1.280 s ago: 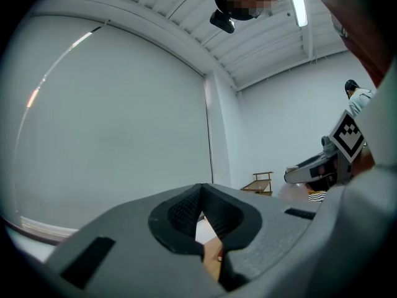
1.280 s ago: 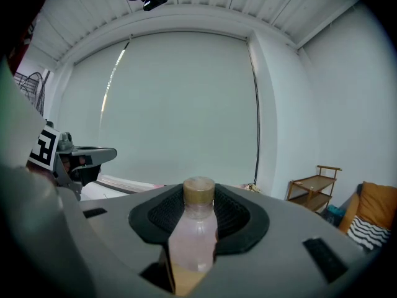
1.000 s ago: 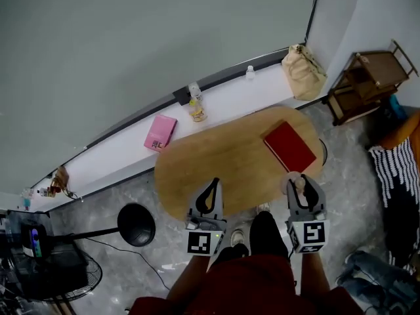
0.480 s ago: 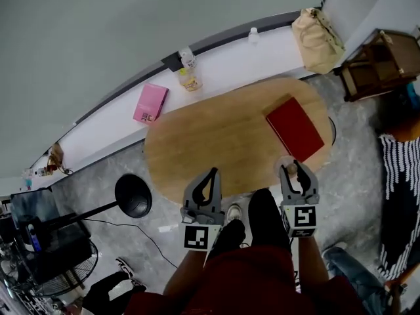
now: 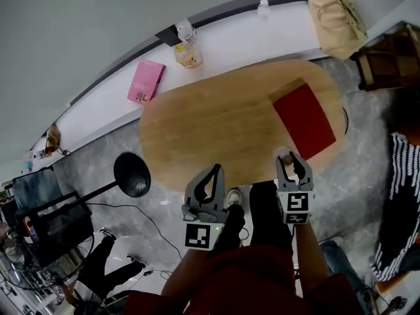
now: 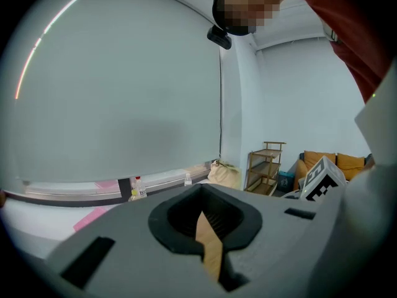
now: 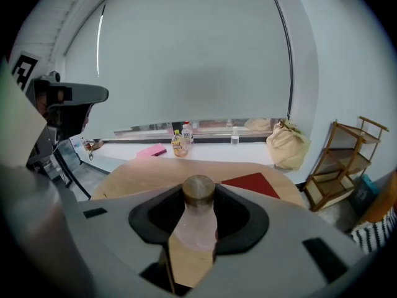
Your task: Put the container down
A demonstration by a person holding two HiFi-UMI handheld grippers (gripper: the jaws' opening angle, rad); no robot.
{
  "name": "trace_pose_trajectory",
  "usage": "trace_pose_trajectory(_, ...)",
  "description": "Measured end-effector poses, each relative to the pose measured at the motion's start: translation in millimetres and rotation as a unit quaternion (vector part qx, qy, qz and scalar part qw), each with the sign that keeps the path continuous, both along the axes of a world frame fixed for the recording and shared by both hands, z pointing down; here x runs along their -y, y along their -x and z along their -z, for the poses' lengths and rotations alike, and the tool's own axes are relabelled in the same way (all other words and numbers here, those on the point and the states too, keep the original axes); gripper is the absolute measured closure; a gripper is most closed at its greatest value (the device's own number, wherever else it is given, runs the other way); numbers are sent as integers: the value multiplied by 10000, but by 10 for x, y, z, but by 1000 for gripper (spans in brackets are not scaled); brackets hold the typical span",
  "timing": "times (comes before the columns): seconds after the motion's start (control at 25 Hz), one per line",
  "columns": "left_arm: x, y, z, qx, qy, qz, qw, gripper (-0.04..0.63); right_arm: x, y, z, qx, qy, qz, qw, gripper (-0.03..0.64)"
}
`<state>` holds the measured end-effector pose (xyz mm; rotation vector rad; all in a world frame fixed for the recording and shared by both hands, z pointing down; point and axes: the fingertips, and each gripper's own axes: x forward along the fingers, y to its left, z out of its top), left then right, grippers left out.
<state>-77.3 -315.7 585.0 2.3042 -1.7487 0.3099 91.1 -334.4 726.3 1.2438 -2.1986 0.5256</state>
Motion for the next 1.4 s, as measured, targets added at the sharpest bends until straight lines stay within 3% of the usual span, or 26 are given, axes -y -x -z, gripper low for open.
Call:
trace_pose_trajectory(0.24,68,-102,-448,27,369,85,9993,591,79,-3,-609,-161,499,108,9986,476)
trace_pose_trajectory(0.6,74,-221,-812,-37,764,198,9969,591,267,51,-1291,-396,840,311,9952,476)
trace_pose_trajectory(0.96,152,-275,-841,35,814,271,9963,591,342,71,-1651,-746,884,775,9903,476)
trace_pose_trajectory(1.12,182,-260,-814,78,810,303,9962,591,275,79,-1680,-836,658,1046,9888,476)
trace_pose_trajectory(1.4,166,-226,-787,21,808,451,9957,591,266,101,-1696,-796,652,1113,9884,473)
